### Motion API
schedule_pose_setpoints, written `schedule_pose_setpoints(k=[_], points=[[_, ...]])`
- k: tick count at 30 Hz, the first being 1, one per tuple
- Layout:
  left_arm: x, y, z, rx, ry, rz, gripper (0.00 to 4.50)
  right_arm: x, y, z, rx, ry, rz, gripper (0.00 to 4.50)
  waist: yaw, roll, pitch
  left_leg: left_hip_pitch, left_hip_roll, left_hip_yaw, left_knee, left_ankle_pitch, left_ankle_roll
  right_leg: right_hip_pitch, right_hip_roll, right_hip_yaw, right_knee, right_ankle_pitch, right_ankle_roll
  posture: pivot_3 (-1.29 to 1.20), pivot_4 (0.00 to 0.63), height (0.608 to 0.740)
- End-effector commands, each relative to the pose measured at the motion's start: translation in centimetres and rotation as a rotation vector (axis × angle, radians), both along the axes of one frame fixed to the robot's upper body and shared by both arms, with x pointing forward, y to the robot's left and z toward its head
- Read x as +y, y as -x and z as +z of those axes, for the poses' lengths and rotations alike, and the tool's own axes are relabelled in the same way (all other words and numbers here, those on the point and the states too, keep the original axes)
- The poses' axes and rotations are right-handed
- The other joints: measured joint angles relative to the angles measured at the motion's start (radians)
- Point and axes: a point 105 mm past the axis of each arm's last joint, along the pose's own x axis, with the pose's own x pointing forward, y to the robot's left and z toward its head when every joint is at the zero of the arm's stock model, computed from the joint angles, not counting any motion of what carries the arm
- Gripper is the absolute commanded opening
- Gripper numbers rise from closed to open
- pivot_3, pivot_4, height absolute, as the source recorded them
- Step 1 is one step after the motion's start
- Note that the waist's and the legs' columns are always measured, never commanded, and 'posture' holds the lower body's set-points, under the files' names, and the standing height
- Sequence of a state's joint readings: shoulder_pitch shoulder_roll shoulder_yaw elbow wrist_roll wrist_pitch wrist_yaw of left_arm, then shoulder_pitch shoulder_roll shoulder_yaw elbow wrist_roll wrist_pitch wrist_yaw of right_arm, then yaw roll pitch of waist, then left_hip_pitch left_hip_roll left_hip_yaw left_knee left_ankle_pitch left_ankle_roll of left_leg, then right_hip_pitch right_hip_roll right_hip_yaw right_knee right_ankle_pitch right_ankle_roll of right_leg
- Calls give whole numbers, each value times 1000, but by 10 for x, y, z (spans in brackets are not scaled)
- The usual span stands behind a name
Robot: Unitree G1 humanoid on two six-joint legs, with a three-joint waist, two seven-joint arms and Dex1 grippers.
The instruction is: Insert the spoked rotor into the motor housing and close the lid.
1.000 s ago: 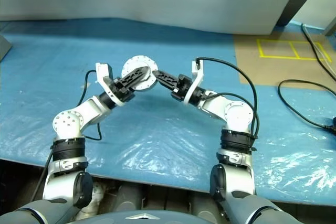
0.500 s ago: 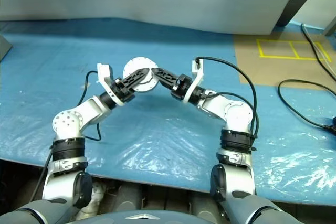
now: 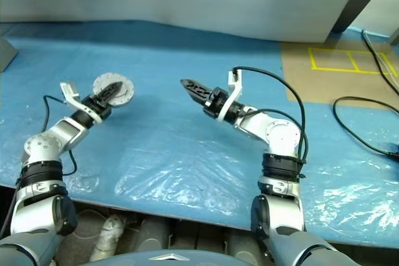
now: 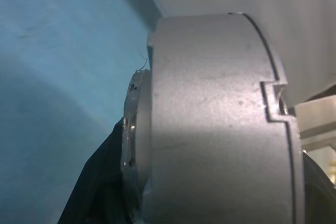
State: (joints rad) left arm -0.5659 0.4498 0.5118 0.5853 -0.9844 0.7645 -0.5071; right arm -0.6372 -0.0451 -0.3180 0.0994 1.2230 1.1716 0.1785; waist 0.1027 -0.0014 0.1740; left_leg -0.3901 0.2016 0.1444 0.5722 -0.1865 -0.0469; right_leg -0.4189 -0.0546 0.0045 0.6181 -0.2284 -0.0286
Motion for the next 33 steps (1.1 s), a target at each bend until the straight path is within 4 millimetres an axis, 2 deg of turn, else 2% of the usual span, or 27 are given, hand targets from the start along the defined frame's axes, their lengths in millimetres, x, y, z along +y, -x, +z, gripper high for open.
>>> schedule_pose_setpoints(k=[1,3,8,10,13,15,21,26,29,31,33], points=[[-1,-10,8,-59,-13,10,2399,2,1,12,-45,-14,14,3100,0,-2,1,0,0,0,0,0,0,0,0,0,0,0,0,0,150,740],[0,-16,-5,-13,-25,45,2399,3,1,11,-44,-9,20,3100,0,-2,1,-1,1,-1,1,0,0,0,0,-2,0,0,0,0,150,740],[23,-25,-24,62,-49,199,2399,4,3,10,-49,4,32,3100,-2,-3,1,-1,1,-2,2,0,0,1,0,-2,2,0,0,0,150,740],[31,-25,-26,62,-72,232,3132,4,3,9,-49,13,31,3160,-8,-3,1,0,1,-1,2,0,0,1,0,-2,2,0,0,0,150,740],[38,-24,-25,68,-125,234,3991,4,4,7,-53,27,31,3160,-10,-3,1,2,1,-1,2,0,0,2,0,-1,3,0,0,0,150,740],[52,-20,-24,83,-135,263,3991,3,4,7,-57,33,32,3160,-14,-3,1,4,2,-1,1,0,0,2,1,-1,3,0,0,0,150,740],[115,4,-23,133,-183,441,3991,5,5,5,-65,37,34,3160,-17,-3,1,4,2,-1,1,0,0,2,1,-1,3,0,0,0,150,740],[149,25,-20,154,-229,513,3991,6,4,5,-67,35,33,3160,-8,-3,1,3,2,-1,0,0,0,2,0,-1,1,0,-1,0,150,740],[151,25,7,49,-229,461,3991,5,4,5,-76,38,29,3160,-4,-3,1,3,2,-1,0,0,-1,2,0,-2,2,0,-1,0,150,740],[136,17,32,-56,-257,381,3991,1,2,6,-102,61,0,3160,0,-3,1,3,2,-1,0,0,-1,2,-1,-3,2,0,-1,0,150,740],[89,5,66,-210,-331,178,3991,-8,-3,8,-169,131,-68,3160,6,-4,1,2,3,0,0,0,-1,2,-2,-4,2,0,-1,0,150,740]])
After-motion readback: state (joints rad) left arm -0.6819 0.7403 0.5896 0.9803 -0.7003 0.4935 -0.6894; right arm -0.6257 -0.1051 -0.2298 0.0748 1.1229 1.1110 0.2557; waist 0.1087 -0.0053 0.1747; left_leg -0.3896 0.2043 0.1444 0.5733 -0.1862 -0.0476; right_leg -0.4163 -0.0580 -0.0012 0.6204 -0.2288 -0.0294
